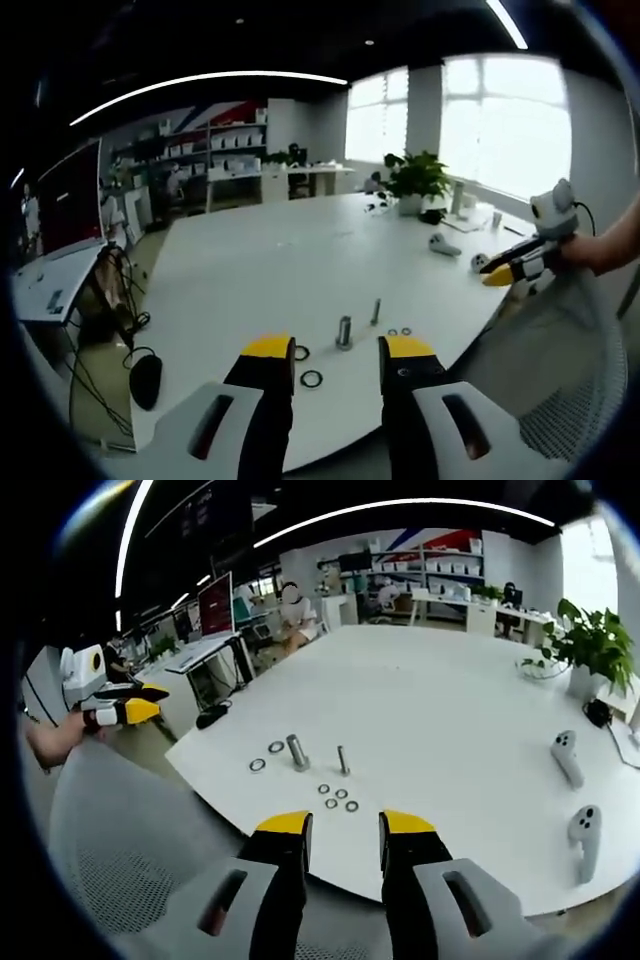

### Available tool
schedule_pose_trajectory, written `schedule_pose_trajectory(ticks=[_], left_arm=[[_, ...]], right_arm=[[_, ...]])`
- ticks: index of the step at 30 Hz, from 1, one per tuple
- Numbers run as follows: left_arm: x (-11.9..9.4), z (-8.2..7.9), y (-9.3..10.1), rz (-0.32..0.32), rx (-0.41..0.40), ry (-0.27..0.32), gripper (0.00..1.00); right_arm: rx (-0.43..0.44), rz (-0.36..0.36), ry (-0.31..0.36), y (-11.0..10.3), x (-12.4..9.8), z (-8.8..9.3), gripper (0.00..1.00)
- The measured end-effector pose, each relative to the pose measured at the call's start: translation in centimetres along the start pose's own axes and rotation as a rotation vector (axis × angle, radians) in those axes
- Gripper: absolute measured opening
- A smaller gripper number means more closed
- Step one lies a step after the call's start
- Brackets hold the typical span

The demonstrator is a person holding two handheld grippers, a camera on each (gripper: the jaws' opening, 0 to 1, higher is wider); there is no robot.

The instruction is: Place the washer onto the threaded stud by aligning its center hole with the stud, sliding it down to the base, and recovering from edge contact or off-axis alignment until the washer reaches the visible bottom stop.

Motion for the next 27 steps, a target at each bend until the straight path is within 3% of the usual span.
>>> schedule_pose_trajectory(ticks=[3, 8, 27], left_arm=[[-0.1, 0.0, -0.1, -0.007, -0.008, -0.006, 0.32], [0.1, 0.3, -0.1, -0.001, -0.017, -0.024, 0.33], [0.3, 0.3, -0.1, -0.016, 0.001, -0.057, 0.35]], right_arm=[[0.011, -0.017, -0.019, -0.1, 0.2, 0.2, 0.3], [-0.007, -0.052, -0.124, -0.6, 0.8, 1.3, 0.31], [0.0, -0.06, -0.09, -0.5, 0.6, 1.0, 0.32]])
Point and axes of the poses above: the point that each gripper's makers call its tool centre point, and the gripper's own axes: x roughly forward along the fingers, y roughly to its right, z roughly out of its underside, the point moved 8 cm from there along -x, roughly backward along the fingers, and after that the axes turned 13 degrees about -y, right-handed, at the moved point
